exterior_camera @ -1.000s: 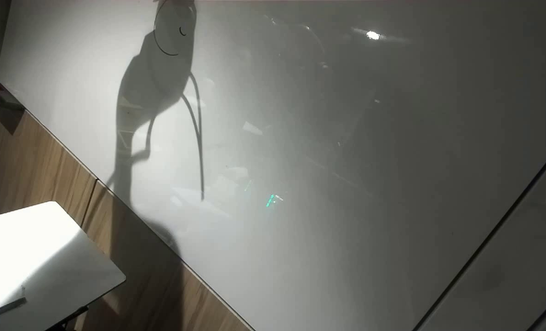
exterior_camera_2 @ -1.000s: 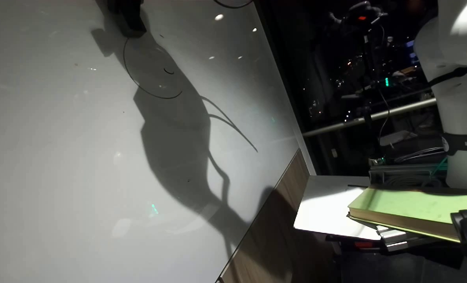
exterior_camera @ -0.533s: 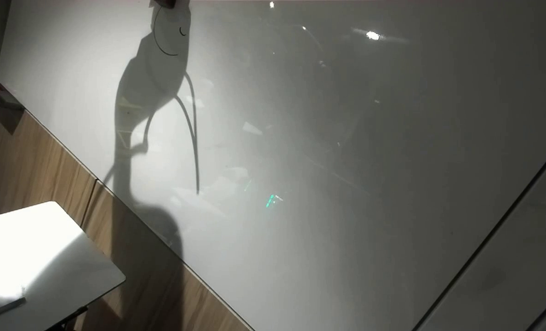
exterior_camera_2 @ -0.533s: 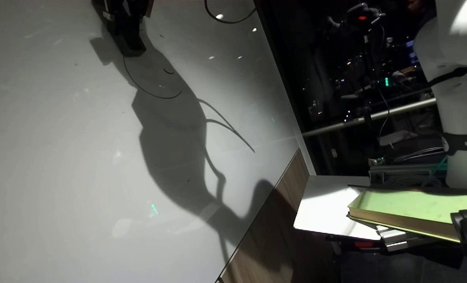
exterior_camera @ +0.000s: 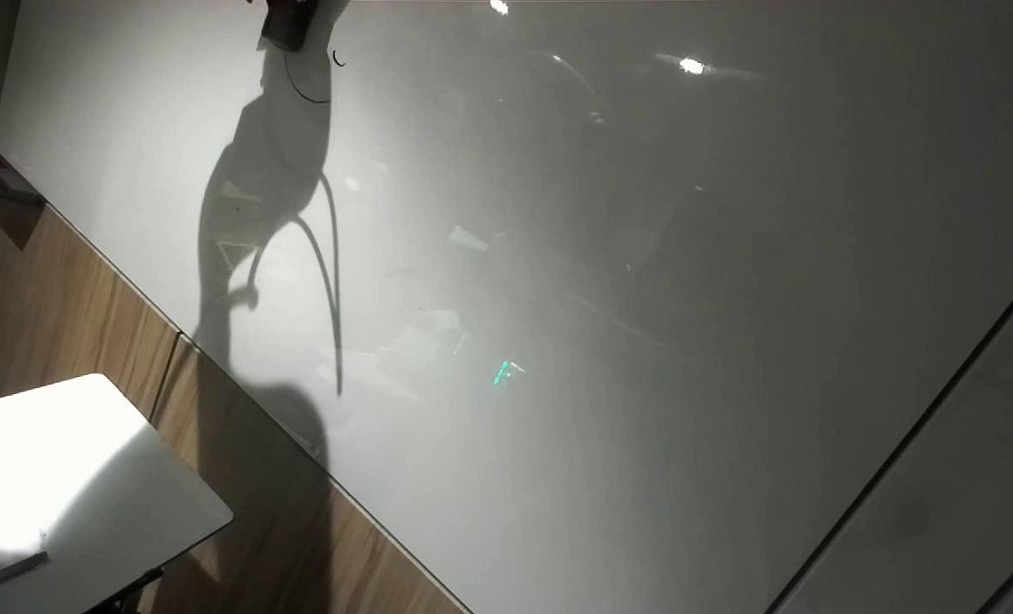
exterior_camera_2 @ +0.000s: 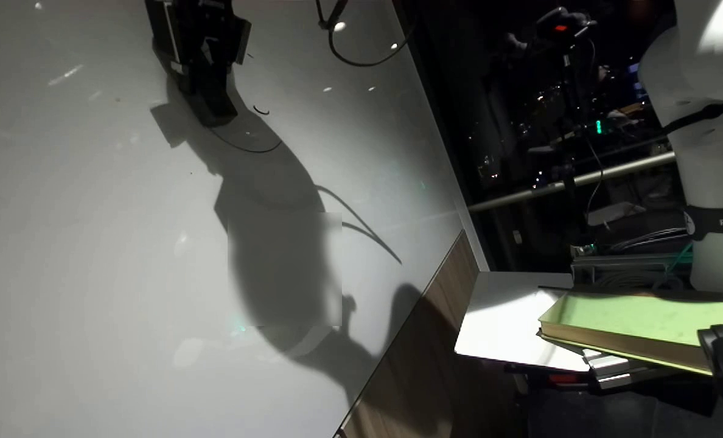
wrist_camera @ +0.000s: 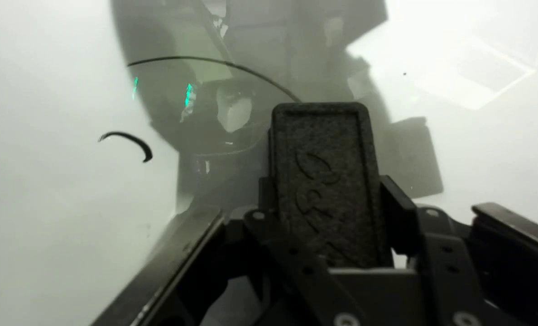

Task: Use the eraser from the table to wipe the whiteboard,

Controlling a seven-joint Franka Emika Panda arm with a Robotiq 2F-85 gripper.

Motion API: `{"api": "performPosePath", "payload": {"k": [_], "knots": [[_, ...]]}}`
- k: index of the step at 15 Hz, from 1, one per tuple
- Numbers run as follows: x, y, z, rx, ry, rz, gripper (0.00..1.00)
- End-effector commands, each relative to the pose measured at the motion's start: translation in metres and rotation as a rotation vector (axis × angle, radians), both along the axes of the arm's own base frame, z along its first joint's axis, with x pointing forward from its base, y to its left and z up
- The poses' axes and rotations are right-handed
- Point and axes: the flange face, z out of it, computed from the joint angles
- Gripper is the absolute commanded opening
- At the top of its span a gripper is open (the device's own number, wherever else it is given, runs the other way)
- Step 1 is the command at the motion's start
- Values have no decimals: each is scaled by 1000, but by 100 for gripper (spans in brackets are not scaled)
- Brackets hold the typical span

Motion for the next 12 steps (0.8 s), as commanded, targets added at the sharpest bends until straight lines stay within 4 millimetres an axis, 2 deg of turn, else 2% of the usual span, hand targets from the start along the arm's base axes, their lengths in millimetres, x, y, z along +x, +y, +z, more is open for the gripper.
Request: {"api": "performPosePath", "payload": {"k": [1, 4, 9, 12], "knots": [[9, 2, -38, -4, -18, -4, 31], [15, -7, -64, -30, -21, -15, 31], [18, -23, -94, -79, -11, -33, 31], [25, -45, -112, -109, 4, -56, 31]]}}
